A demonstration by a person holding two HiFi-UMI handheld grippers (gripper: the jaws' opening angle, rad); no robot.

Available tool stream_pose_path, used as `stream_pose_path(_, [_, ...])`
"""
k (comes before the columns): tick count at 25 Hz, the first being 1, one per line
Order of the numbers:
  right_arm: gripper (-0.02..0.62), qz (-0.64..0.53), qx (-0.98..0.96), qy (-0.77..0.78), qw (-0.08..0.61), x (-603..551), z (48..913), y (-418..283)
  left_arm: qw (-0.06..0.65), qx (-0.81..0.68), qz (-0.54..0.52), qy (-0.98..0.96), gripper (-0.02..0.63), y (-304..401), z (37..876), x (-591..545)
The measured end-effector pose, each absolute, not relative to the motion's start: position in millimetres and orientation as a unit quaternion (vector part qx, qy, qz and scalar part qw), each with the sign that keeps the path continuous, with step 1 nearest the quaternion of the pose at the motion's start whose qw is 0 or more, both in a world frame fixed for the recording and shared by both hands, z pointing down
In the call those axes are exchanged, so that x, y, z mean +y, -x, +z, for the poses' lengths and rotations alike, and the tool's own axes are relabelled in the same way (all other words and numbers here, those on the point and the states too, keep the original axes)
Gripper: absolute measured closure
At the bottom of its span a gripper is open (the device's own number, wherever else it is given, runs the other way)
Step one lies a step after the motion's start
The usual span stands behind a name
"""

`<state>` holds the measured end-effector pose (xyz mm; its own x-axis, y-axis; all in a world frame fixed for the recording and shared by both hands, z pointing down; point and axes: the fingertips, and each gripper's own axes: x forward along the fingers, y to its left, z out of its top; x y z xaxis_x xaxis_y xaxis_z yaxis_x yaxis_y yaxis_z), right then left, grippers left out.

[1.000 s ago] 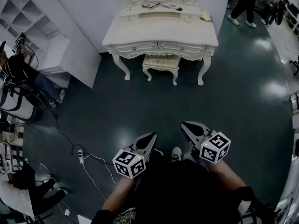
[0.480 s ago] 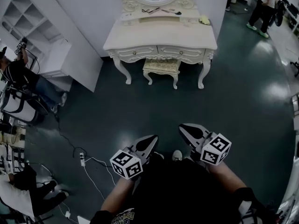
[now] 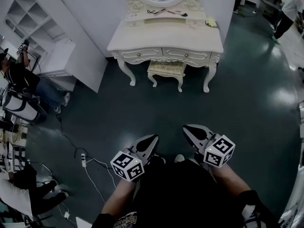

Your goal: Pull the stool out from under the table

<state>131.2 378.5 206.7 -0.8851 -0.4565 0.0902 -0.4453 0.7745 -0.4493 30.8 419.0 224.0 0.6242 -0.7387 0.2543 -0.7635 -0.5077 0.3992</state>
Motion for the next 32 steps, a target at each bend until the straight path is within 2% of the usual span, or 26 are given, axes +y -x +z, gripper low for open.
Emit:
stream_pose_path(4, [0.568, -0.238, 0.941, 0.241, 0.01, 367.1, 209.8, -130.8, 0.23, -0.447, 0.023, -0.864, 0.598, -24.3, 222.5, 408.4])
stream_pose_path(9, [0.568, -0.237, 0.938, 0.251, 0.014, 355.3, 214.9, -125.4, 0.252, -0.444, 0.008, -0.86, 0.598, -14.1, 231.6, 395.1])
stream_pose_path(17, [0.568, -0.225, 0.933, 0.281, 0.012, 326.9, 215.4, -108.5, 0.228, -0.425, 0.015, -0.876, 0.598, 6.8, 232.5, 360.6])
stream_pose_path(32, [0.568, -0.257, 0.894, 0.367, 0.004, 237.5, 230.7, -60.4, 0.229, -0.407, 0.071, -0.882, 0.598, 89.8, 254.7, 263.2])
